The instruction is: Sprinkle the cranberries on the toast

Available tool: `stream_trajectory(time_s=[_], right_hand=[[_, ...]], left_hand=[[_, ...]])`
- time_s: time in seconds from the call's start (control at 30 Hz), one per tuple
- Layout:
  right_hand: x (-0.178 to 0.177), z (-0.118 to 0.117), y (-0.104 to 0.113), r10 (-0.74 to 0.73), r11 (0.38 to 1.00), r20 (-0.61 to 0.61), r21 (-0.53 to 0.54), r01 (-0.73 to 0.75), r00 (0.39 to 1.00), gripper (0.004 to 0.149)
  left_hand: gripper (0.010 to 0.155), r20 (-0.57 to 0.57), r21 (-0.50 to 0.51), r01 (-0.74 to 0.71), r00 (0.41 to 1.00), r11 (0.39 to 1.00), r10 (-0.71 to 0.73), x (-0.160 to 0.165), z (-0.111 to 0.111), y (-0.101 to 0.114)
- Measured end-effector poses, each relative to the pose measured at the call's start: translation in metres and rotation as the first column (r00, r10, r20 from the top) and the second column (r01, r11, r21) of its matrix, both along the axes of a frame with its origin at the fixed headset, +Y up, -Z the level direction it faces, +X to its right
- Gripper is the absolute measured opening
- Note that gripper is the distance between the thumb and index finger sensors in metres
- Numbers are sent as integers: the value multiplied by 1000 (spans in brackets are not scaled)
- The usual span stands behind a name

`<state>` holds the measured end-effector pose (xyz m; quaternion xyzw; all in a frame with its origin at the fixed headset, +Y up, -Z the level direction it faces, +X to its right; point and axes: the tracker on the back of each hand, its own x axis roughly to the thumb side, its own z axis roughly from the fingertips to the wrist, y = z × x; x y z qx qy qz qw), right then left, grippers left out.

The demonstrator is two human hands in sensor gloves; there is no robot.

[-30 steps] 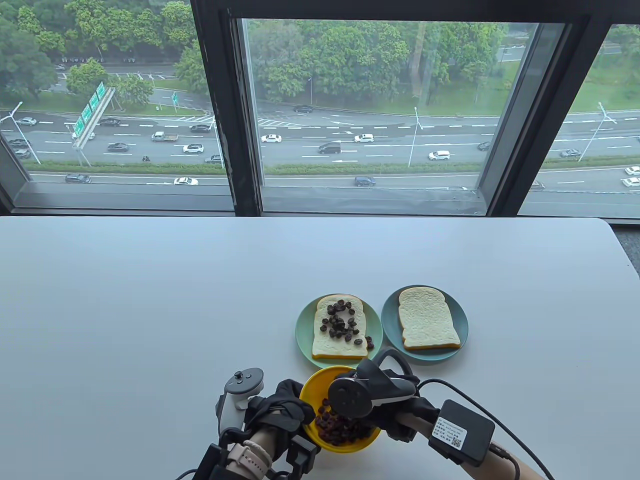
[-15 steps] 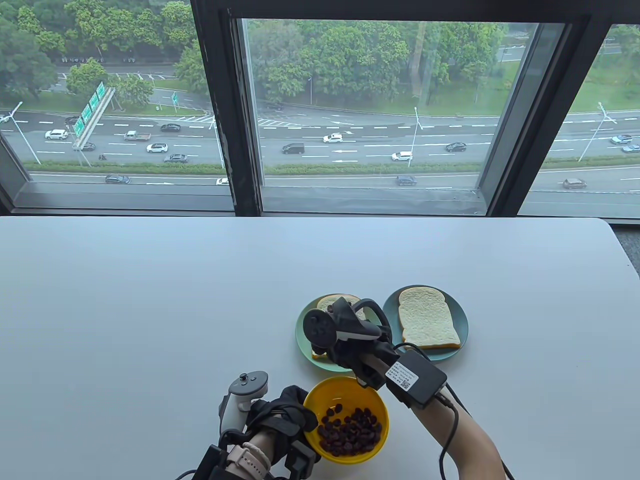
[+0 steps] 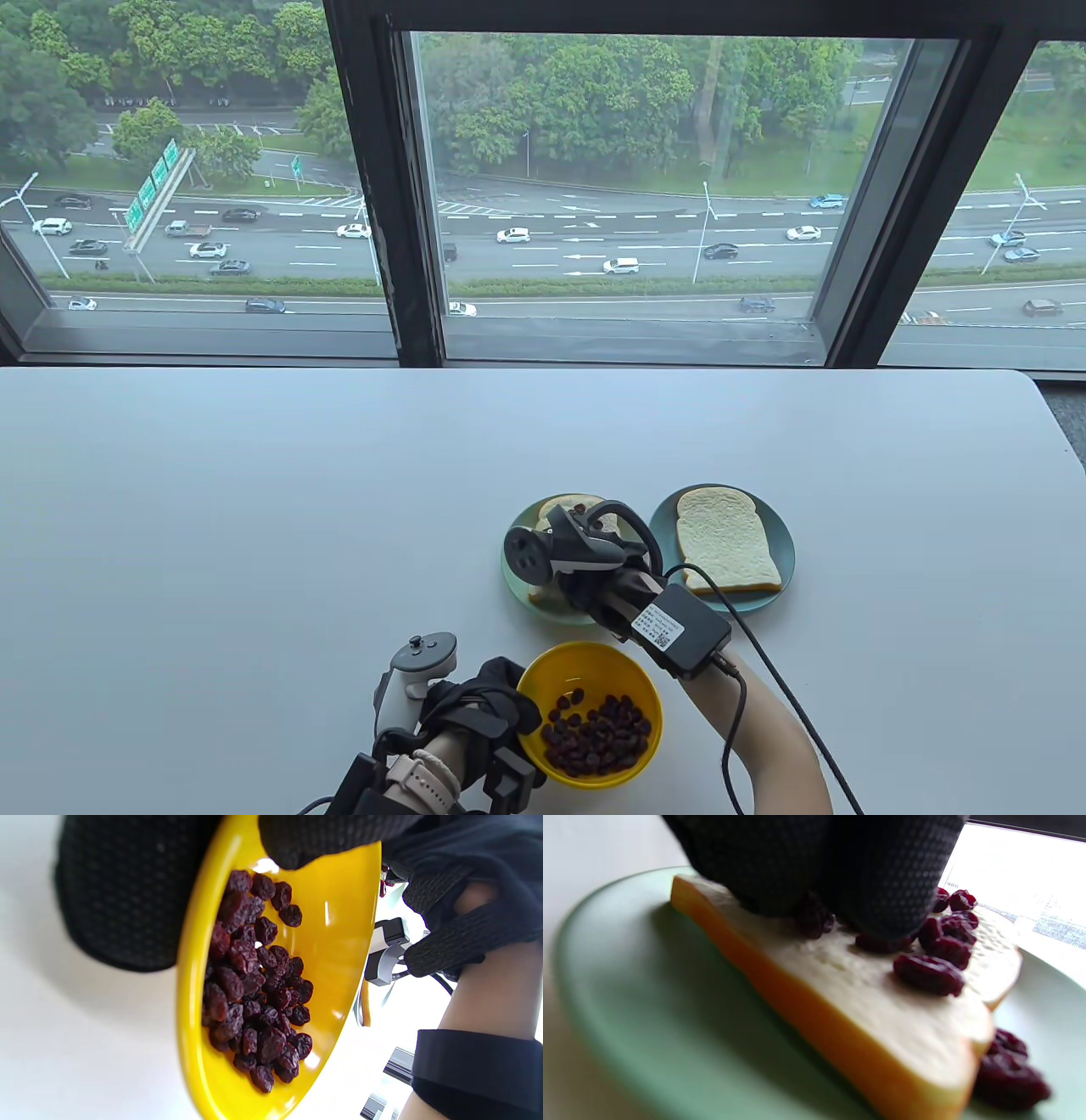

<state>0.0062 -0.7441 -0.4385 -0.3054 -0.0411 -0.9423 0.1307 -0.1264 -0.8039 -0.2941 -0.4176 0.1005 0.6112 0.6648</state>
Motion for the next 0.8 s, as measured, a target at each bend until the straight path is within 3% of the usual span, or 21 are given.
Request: stream_trajectory(time_s=[0.3,0.5,0.67,0.8], right_hand=[[26,12,15,-43,999,37,24,42,998,54],[56,38,36,-154,988,34,7,153,988,55],[71,75,49,-279,954,-13,-114,276,960,59],[74,109,52,-339,910,-49,-270,314,940,67]], left_hand=[[56,-12,8,5,1000,1000,-5,-1,0,1],[57,-25,9,7,1000,1000,-7,-1,-1,2],[56,-31,20,6,1000,1000,-6,0,-1,2],[56,-43,29,-4,999,1000,5,0,-2,2]])
